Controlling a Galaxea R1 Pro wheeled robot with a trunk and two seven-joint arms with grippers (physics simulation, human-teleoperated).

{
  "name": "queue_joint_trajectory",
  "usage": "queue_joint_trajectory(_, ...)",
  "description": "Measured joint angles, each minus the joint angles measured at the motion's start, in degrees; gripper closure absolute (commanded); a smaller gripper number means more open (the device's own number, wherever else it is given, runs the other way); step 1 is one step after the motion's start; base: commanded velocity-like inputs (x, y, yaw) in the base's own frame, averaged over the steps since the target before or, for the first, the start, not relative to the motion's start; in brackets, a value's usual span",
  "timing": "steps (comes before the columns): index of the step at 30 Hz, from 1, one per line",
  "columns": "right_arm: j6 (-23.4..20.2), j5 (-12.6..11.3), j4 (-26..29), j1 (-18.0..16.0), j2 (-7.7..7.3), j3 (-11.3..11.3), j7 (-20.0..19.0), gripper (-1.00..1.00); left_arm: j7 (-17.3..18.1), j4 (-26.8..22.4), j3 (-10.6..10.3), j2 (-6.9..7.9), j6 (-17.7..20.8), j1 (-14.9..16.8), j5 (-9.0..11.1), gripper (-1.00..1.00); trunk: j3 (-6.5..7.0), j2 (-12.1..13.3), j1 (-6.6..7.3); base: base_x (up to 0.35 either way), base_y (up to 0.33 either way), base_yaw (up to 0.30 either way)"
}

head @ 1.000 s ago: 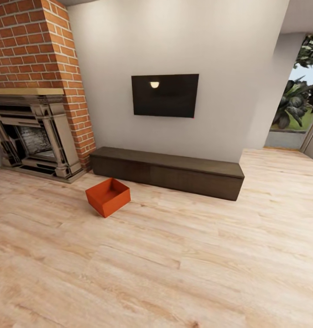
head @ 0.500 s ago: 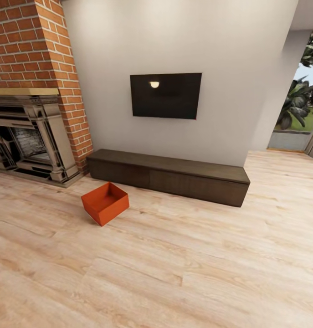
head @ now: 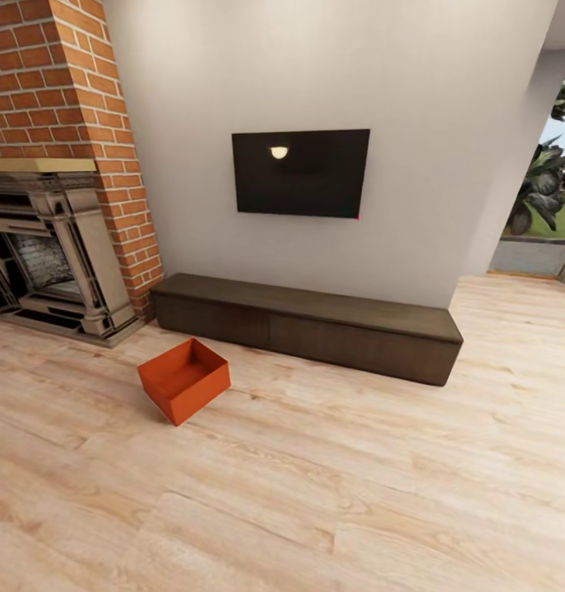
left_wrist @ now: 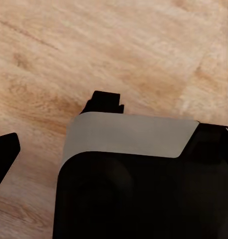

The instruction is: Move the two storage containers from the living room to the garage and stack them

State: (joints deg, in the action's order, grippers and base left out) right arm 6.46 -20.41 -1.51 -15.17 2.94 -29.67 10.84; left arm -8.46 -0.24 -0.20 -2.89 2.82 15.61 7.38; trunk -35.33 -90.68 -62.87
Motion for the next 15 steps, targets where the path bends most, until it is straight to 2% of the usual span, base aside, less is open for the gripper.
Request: queue_joint_trajectory(15,0.0,0.0,0.0,0.0,0.0,0.0,0.0,-1.0,0.0,0.0,0.0,0.0,0.0,0.0,0.0,-1.0,0.0,0.0,0.0,0.322,0.0,0.0)
